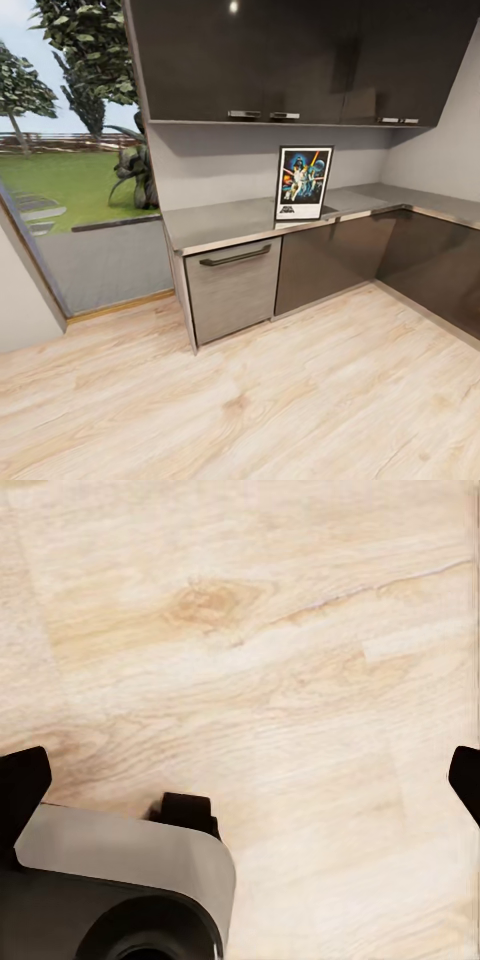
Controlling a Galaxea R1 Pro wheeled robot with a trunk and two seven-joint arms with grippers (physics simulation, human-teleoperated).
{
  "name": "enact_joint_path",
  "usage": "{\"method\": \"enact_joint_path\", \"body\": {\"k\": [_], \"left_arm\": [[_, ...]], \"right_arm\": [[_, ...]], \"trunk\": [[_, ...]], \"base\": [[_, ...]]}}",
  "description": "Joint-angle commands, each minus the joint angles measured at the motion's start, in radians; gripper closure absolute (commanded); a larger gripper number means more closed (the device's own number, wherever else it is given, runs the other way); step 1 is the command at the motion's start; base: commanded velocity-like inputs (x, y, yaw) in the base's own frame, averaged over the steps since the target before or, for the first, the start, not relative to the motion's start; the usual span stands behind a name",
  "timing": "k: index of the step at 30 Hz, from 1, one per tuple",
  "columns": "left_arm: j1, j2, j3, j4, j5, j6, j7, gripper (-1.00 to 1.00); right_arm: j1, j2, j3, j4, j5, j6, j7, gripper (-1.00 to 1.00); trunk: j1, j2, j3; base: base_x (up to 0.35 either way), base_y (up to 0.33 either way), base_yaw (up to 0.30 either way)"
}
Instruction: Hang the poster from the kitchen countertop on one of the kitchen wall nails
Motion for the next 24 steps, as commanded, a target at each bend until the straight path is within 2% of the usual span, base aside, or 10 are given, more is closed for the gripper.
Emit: {"method": "enact_joint_path", "body": {"k": [1,10,24], "left_arm": [[0.0,0.0,0.001,-0.001,-0.001,-0.002,0.001,-1.0],[0.0,0.0,0.001,-0.001,-0.001,-0.002,0.001,-1.0],[0.0,0.0,0.003,-0.002,0.0,-0.002,0.0,-1.0]], "right_arm": [[-0.001,0.0,0.002,0.001,0.01,-0.002,-0.006,-1.0],[-0.001,0.001,0.002,0.001,0.01,-0.002,-0.008,-1.0],[-0.001,0.0,0.0,-0.003,0.009,-0.004,-0.008,-1.0]], "trunk": [[0.001,0.0,-0.001],[0.001,0.0,-0.001],[0.001,0.0,-0.001]], "base": [[0.305,-0.143,-0.014],[0.309,-0.12,-0.059],[0.329,-0.01,-0.004]]}}
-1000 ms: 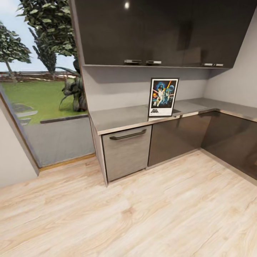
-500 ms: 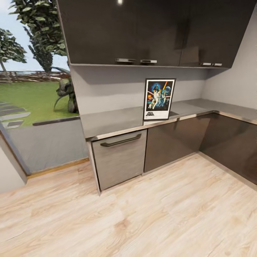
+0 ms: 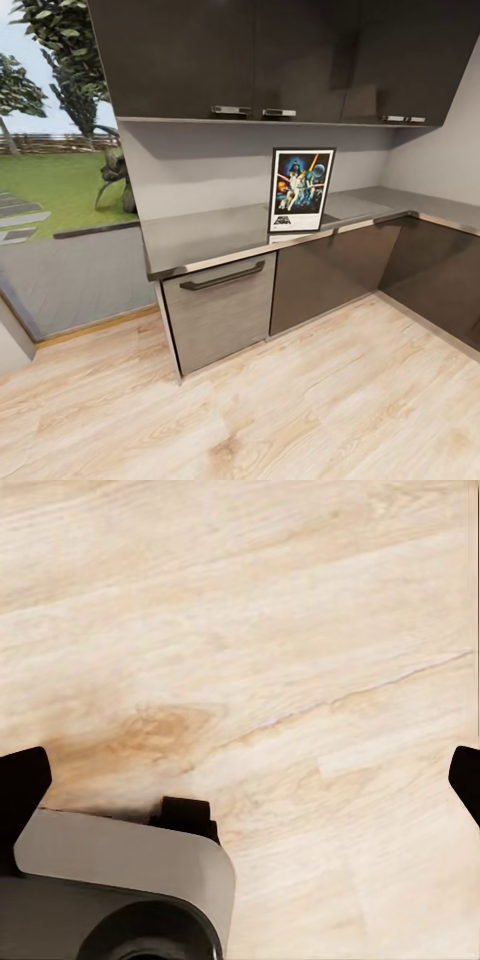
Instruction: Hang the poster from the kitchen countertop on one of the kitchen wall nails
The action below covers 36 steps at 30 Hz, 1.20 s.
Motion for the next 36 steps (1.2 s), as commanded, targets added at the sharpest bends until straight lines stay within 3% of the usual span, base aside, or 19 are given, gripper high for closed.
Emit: {"method": "enact_joint_path", "body": {"k": [1,5,9,11,12,17,21,23,26,29,31,32,34,35,36], "left_arm": [[0.0,0.001,0.001,-0.001,-0.001,-0.002,0.0,-1.0],[0.001,0.027,0.005,0.0,0.012,-0.006,-0.002,-1.0],[0.001,0.037,0.008,0.001,0.021,-0.038,-0.003,-1.0],[0.001,0.04,0.009,0.001,0.022,-0.06,-0.003,-1.0],[0.001,0.041,0.009,0.001,0.023,-0.07,-0.003,-1.0],[0.001,0.042,0.01,0.002,0.023,-0.084,-0.003,-1.0],[0.001,0.042,0.01,0.002,0.023,-0.087,-0.004,-1.0],[0.001,0.042,0.01,0.002,0.023,-0.087,-0.003,-1.0],[0.0,0.042,0.01,0.003,0.023,-0.087,-0.004,-1.0],[0.001,0.042,0.01,0.002,0.023,-0.088,-0.004,-1.0],[0.001,0.042,0.009,0.002,0.023,-0.088,-0.004,-1.0],[0.001,0.042,0.009,0.002,0.023,-0.088,-0.004,-1.0],[0.0,0.042,0.009,0.001,0.023,-0.088,-0.004,-1.0],[0.001,0.042,0.008,0.001,0.023,-0.088,-0.004,-1.0],[0.001,0.042,0.008,0.001,0.023,-0.088,-0.004,-1.0]], "right_arm": [[-0.001,0.0,0.001,-0.002,0.01,-0.006,-0.007,-1.0],[-0.002,0.003,-0.011,-0.098,0.009,-0.093,-0.008,-1.0],[-0.002,0.01,-0.018,-0.233,0.01,-0.11,-0.016,-1.0],[-0.002,0.019,-0.019,-0.351,0.01,-0.072,-0.032,-1.0],[-0.002,0.029,-0.019,-0.446,0.009,-0.005,-0.047,-1.0],[-0.002,0.066,-0.017,-0.718,0.007,0.19,-0.07,-1.0],[-0.005,0.116,-0.015,-0.965,0.006,0.278,-0.086,-1.0],[-0.017,0.125,-0.014,-1.029,0.006,0.323,-0.101,-1.0],[-0.078,0.134,-0.004,-1.112,0.006,0.423,-0.152,-1.0],[-0.209,0.145,0.046,-1.15,-0.001,0.523,-0.241,-1.0],[-0.287,0.149,0.079,-1.158,-0.032,0.581,-0.295,-1.0],[-0.398,0.153,0.121,-1.154,-0.117,0.648,-0.381,-1.0],[-0.453,0.154,0.146,-1.141,-0.171,0.669,-0.433,-1.0],[-0.511,0.154,0.181,-1.115,-0.229,0.683,-0.5,-1.0],[-0.537,0.154,0.198,-1.101,-0.253,0.688,-0.531,-1.0]], "trunk": [[0.001,0.0,-0.001],[0.001,0.0,-0.001],[0.001,0.0,-0.001],[0.001,0.0,-0.001],[0.001,0.0,-0.001],[0.001,0.0,-0.001],[0.001,0.0,-0.001],[0.001,0.0,-0.001],[0.001,0.0,-0.001],[0.001,0.0,-0.001],[0.001,0.0,-0.001],[0.001,0.0,-0.001],[0.001,0.0,-0.001],[0.001,0.0,-0.001],[0.001,0.0,-0.001]], "base": [[0.27,-0.001,0.0],[0.125,0.0,0.0],[0.031,0.0,0.0],[0.011,0.0,0.0],[0.006,0.0,0.0],[0.003,0.0,0.0],[0.0,0.0,0.0],[0.0,0.0,0.0],[0.0,0.0,0.0],[0.0,0.0,0.0],[0.0,0.0,0.0],[0.0,0.0,0.0],[0.0,0.0,0.0],[0.0,0.0,0.0],[0.0,0.0,0.0]]}}
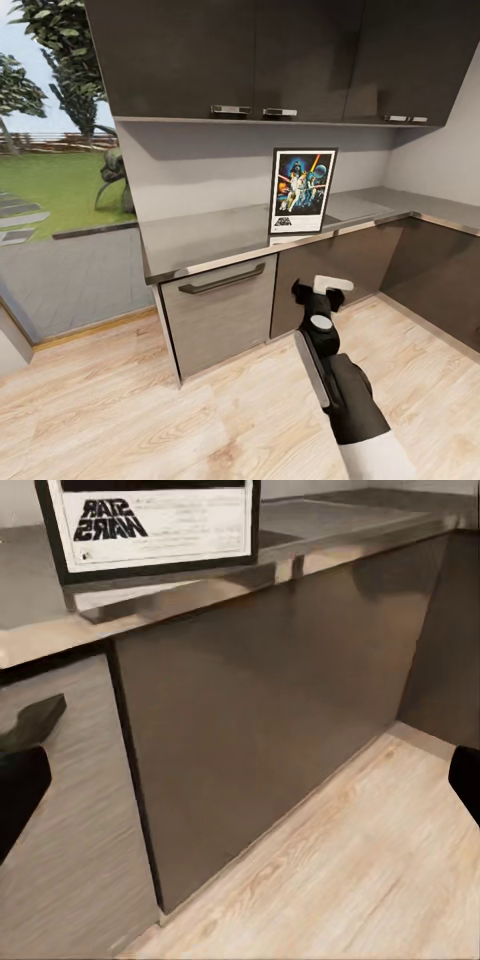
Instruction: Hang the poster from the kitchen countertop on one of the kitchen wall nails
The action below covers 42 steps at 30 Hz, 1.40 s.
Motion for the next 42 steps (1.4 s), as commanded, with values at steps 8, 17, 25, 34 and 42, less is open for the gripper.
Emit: {"method": "enact_joint_path", "body": {"k": [8,17,25,34,42], "left_arm": [[0.001,0.0,0.0,-0.001,0.002,-0.001,0.0,-1.0],[0.001,0.0,0.0,-0.001,0.002,-0.001,0.0,-1.0],[0.001,0.0,0.0,-0.001,0.003,-0.001,0.0,-1.0],[0.001,0.0,0.0,-0.002,0.003,-0.001,0.0,-1.0],[0.0,0.0,0.0,-0.003,0.002,-0.001,0.0,-1.0]], "right_arm": [[-0.206,0.016,0.184,0.136,-0.209,0.018,-0.229,-1.0],[-0.215,0.017,0.191,0.135,-0.219,0.016,-0.237,-1.0],[-0.215,0.017,0.191,0.136,-0.22,0.016,-0.238,-1.0],[-0.215,0.016,0.191,0.137,-0.218,0.015,-0.238,-1.0],[-0.215,0.015,0.188,0.145,-0.215,0.014,-0.238,-1.0]], "trunk": [[0.0,-0.001,-0.001],[0.0,-0.001,-0.001],[0.0,-0.001,-0.001],[0.0,-0.001,-0.001],[0.0,-0.001,-0.001]], "base": [[0.0,0.0,0.0],[0.0,0.0,0.103],[0.0,0.0,0.273],[0.0,0.0,0.162],[0.097,0.0,0.018]]}}
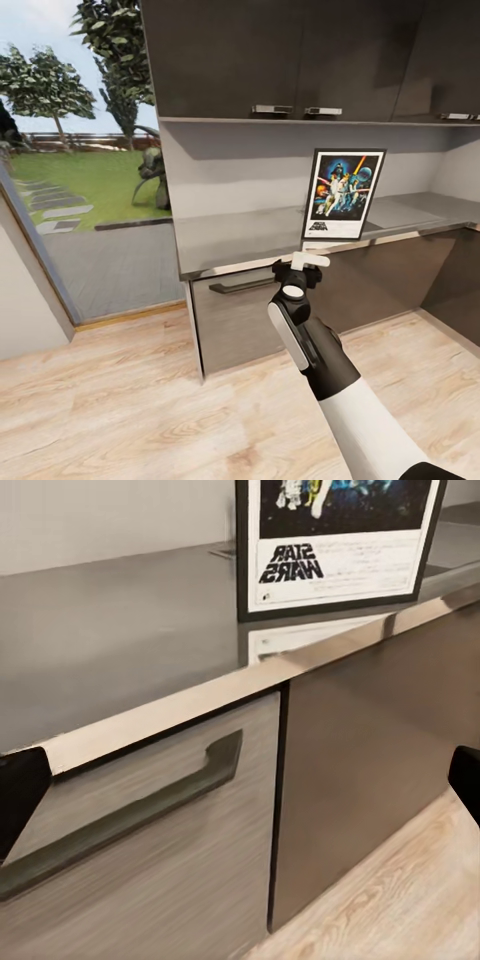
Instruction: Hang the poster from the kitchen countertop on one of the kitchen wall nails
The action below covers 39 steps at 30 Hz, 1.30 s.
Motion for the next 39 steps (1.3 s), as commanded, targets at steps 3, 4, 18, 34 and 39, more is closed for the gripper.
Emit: {"method": "enact_joint_path", "body": {"k": [3,4,18,34,39], "left_arm": [[0.001,0.0,0.0,-0.001,0.001,-0.001,0.0,-1.0],[0.0,0.0,0.0,-0.001,0.001,-0.001,0.0,-1.0],[0.001,0.0,0.0,-0.001,0.001,-0.001,0.0,-1.0],[0.001,0.0,0.001,-0.001,0.001,-0.001,0.0,-1.0],[0.001,0.0,0.001,-0.001,0.001,-0.001,0.001,-1.0]], "right_arm": [[-0.001,0.0,0.001,0.002,-0.006,0.003,-0.007,-1.0],[0.0,0.0,0.001,0.003,-0.006,0.003,-0.007,-1.0],[0.0,-0.001,0.001,0.051,-0.006,-0.078,-0.035,-1.0],[0.002,-0.001,0.001,0.102,-0.007,-0.092,-0.067,-1.0],[0.003,-0.001,0.001,0.104,-0.007,-0.092,-0.067,-1.0]], "trunk": [[0.0,0.0,-0.001],[0.0,0.0,-0.001],[0.0,0.0,-0.001],[0.0,0.0,-0.001],[0.0,0.0,-0.001]], "base": [[0.119,0.0,0.002],[0.075,0.0,0.001],[0.157,0.0,0.0],[0.158,0.0,0.0],[0.262,0.0,0.0]]}}
